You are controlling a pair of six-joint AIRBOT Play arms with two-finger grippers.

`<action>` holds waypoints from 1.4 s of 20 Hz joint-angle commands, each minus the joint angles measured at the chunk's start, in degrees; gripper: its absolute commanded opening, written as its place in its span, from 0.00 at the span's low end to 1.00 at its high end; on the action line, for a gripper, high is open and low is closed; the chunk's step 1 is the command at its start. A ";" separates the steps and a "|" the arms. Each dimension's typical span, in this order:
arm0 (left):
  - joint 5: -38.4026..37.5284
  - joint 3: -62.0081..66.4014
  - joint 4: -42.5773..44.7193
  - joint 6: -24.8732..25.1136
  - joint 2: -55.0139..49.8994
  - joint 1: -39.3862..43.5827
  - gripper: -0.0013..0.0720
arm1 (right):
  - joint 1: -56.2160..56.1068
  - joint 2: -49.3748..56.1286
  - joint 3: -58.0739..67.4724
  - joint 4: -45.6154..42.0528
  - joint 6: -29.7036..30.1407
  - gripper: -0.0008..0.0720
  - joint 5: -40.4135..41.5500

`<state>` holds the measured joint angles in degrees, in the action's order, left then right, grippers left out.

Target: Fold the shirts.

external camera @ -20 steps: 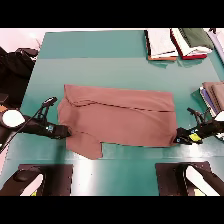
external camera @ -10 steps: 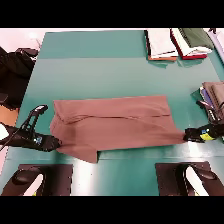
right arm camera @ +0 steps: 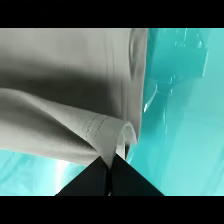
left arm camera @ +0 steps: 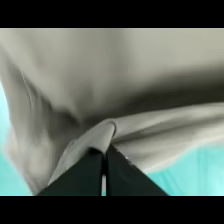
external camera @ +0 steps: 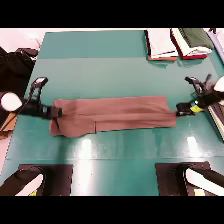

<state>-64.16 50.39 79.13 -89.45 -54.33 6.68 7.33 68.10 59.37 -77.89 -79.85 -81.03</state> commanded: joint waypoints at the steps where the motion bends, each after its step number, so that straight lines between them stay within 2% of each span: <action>1: 7.37 6.62 1.29 0.11 -9.46 -0.04 0.05 | -2.38 9.97 8.96 0.35 -0.76 0.04 0.68; 6: 11.91 7.56 1.29 -0.13 -14.84 -0.04 0.06 | -3.13 17.84 17.18 2.32 -0.46 0.06 1.22; 7: 12.24 7.61 1.29 -0.13 -14.71 -0.04 0.11 | -2.40 18.69 18.25 4.13 0.50 0.29 1.53; 8: 12.17 8.04 1.25 -0.33 -14.64 -0.07 0.42 | -1.29 19.34 19.30 6.58 1.36 0.60 1.55; 9: 11.39 8.85 1.31 -0.57 -14.67 -0.07 0.68 | 0.13 19.61 19.96 9.55 2.86 0.64 1.51; 10: 9.44 10.12 1.29 -0.57 -14.67 -0.04 0.74 | 1.68 19.56 20.04 12.50 4.48 0.64 1.07; 13: 4.00 12.83 -0.13 -0.57 -14.67 -0.04 0.73 | 8.74 17.59 15.65 17.88 7.32 0.64 0.00; 14: 3.37 12.81 -1.62 -0.52 -14.67 -0.04 0.58 | 11.17 16.94 13.07 18.71 8.20 0.65 0.09; 15: 3.28 12.81 -3.23 -0.52 -14.73 -0.04 0.27 | 13.92 16.52 10.16 18.97 8.66 0.78 0.09; 16: 3.98 12.81 -5.09 -0.37 -14.73 0.02 0.06 | 16.41 16.55 7.52 20.09 9.25 0.81 0.04; 20: 8.39 12.81 -15.34 -0.04 -15.04 0.22 0.05 | 22.67 19.50 -1.18 29.33 13.68 0.80 0.35; 23: 9.79 12.81 -15.76 -0.13 -16.76 4.33 0.05 | 19.91 22.01 -4.98 34.82 16.81 0.80 3.23; 25: 11.96 12.81 -15.76 -0.13 -18.88 9.09 0.05 | 15.61 23.78 -4.63 35.47 16.96 0.79 5.03; 26: 13.38 12.81 -15.80 -0.37 -20.11 11.50 0.05 | 13.20 24.61 -3.74 35.54 16.96 0.67 5.25; 28: 16.83 12.92 -16.96 -0.81 -22.40 15.37 0.05 | 9.14 25.49 -1.18 35.91 17.40 0.34 5.16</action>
<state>-51.77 63.20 63.90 -89.73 -74.08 17.04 21.10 91.92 56.88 -44.18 -63.68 -77.03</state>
